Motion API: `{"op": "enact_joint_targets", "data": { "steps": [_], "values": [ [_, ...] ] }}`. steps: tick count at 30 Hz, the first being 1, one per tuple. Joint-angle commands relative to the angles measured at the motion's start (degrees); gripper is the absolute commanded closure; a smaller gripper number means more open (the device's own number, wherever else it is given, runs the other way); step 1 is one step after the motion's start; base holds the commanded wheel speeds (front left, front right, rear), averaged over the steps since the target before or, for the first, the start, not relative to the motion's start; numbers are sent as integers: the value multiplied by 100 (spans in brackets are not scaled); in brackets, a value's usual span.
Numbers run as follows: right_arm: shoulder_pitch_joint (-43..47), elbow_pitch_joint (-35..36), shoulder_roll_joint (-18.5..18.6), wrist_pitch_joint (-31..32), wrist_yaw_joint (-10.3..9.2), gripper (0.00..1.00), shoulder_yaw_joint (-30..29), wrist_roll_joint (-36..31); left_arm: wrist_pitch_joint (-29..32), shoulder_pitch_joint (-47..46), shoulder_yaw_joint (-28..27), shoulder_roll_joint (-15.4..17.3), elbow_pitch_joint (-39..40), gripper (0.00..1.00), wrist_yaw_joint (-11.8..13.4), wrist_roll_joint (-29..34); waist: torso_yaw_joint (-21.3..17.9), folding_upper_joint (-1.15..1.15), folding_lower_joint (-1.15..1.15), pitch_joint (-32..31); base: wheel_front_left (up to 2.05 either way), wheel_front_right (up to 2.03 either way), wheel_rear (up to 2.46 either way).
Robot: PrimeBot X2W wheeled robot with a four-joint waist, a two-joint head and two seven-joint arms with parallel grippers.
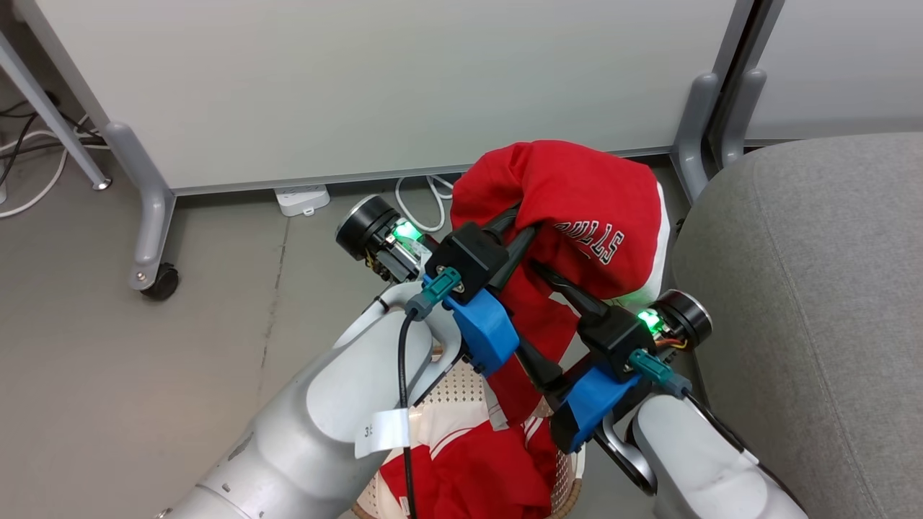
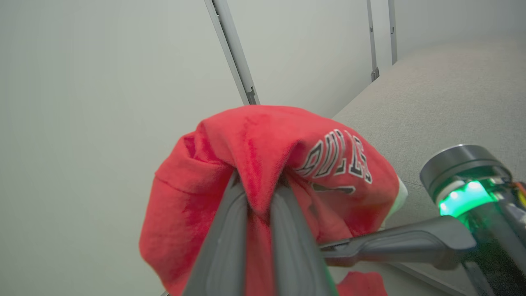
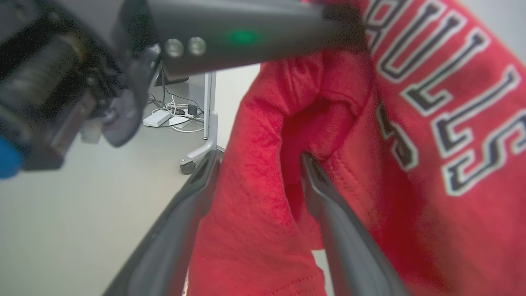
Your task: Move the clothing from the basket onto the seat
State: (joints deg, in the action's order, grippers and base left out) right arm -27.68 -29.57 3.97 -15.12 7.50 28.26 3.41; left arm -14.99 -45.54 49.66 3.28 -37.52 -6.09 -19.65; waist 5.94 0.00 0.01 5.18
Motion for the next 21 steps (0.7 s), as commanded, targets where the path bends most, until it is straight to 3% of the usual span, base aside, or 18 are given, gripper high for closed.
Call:
{"op": "enact_joint_targets", "data": {
  "steps": [1,5,6,7,8,21],
  "values": [
    [-149,-117,-34,-5,-1,0,38,44,-29,-76,18,-8,26,100,-20,7,29,0,-1,31,0,0,0],
    [-384,-430,-74,-6,-1,0,107,97,-29,-125,58,-30,62,100,-29,-7,81,0,-1,89,0,0,0],
    [-415,-513,-85,-5,-1,5,134,127,-29,-130,69,-32,73,100,-27,-14,92,0,-1,97,0,0,0],
    [-465,-574,-89,-5,-1,63,142,133,-29,-133,79,-34,86,100,-27,-23,98,0,-1,105,0,0,0],
    [-507,-637,-93,-6,-1,100,162,153,-29,-137,90,-35,94,100,-28,-30,101,0,-1,111,0,0,0],
    [-606,-769,-112,-6,-1,100,284,367,-29,-156,176,-42,134,100,10,-98,104,0,-1,107,0,0,0]
  ]
}}
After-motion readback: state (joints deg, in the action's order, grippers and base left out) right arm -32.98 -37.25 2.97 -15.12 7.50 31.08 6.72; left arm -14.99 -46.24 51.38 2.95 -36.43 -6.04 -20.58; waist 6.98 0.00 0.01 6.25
